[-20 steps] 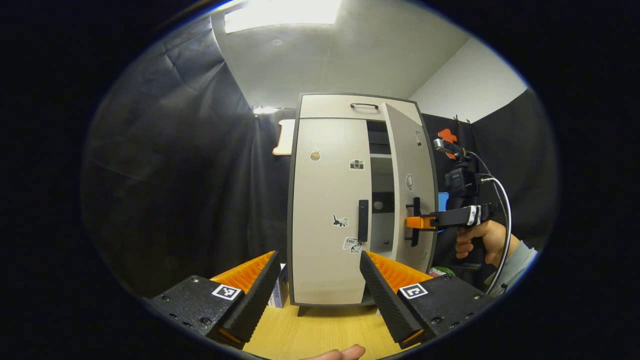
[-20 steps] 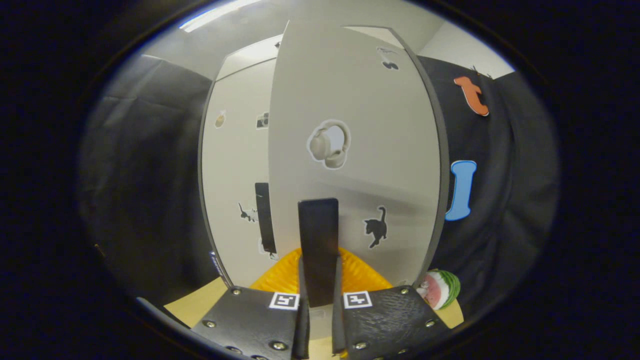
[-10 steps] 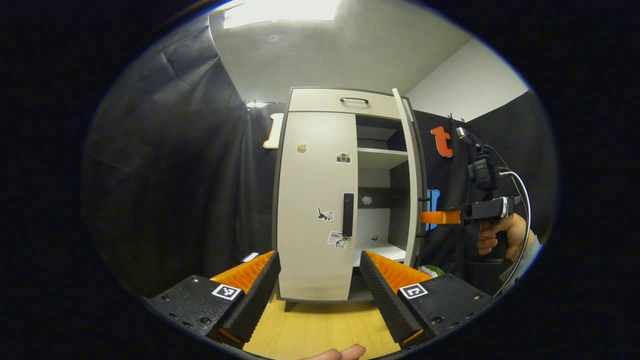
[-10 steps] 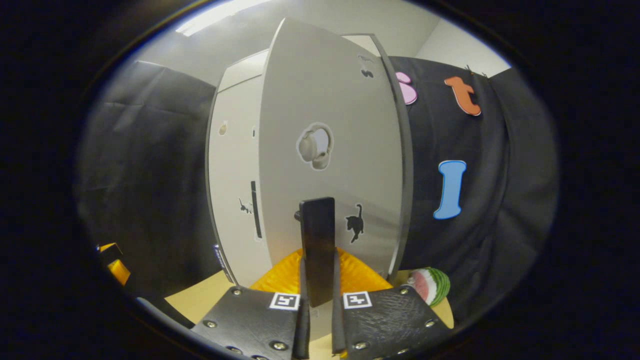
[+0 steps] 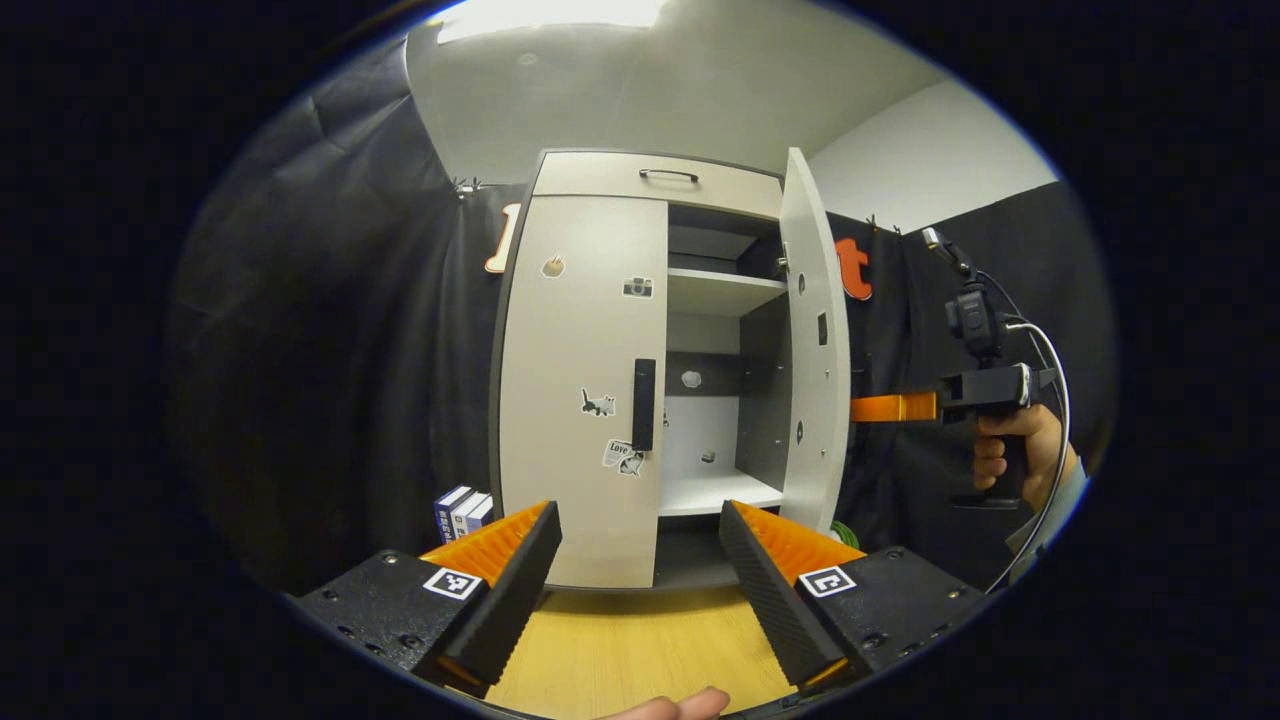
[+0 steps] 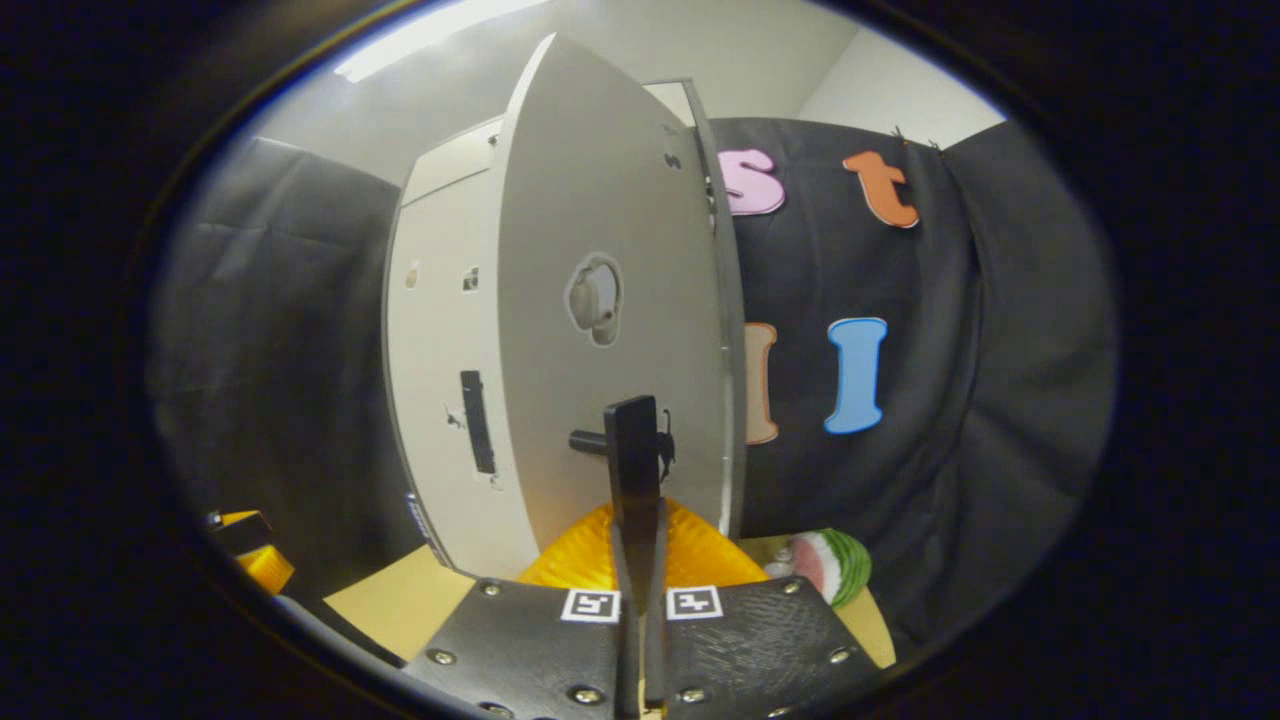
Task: Open the right door of the double-door shoe cabinet with the right hand, and open the left door with the left hand.
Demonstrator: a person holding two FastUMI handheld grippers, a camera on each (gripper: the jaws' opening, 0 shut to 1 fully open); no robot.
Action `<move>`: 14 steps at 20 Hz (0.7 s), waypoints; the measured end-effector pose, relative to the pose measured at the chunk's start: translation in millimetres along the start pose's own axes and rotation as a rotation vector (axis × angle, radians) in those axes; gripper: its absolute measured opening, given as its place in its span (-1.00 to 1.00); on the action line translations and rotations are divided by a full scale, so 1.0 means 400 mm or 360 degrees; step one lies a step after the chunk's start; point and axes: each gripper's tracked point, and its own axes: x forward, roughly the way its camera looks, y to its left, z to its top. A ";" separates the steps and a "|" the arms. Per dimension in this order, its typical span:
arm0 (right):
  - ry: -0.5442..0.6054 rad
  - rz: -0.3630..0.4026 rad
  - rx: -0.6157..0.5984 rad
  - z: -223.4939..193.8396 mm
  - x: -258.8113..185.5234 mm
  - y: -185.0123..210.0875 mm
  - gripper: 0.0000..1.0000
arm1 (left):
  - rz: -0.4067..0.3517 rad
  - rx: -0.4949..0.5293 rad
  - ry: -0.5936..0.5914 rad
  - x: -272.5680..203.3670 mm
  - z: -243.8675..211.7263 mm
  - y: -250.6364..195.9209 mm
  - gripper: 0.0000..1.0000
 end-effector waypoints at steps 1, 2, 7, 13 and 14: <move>-0.0002 -0.0032 -0.0033 -0.007 0.002 -0.032 -0.95 | 0.0004 -0.0001 0.0004 0.006 -0.005 0.001 0.98; 0.0001 -0.0072 -0.0043 -0.009 -0.005 -0.060 -0.94 | 0.0009 0.0000 0.0001 0.010 -0.005 0.003 0.98; -0.0006 -0.0165 0.0099 -0.015 -0.019 -0.211 -0.99 | 0.0036 0.0032 0.0002 0.033 -0.013 0.012 0.99; -0.0045 -0.0105 0.0054 -0.017 -0.013 -0.214 -0.99 | 0.0088 0.0088 0.0038 0.052 -0.035 0.036 0.98; -0.0050 -0.0113 0.0020 -0.018 -0.012 -0.212 -0.99 | 0.0095 0.0094 0.0041 0.058 -0.036 0.040 0.99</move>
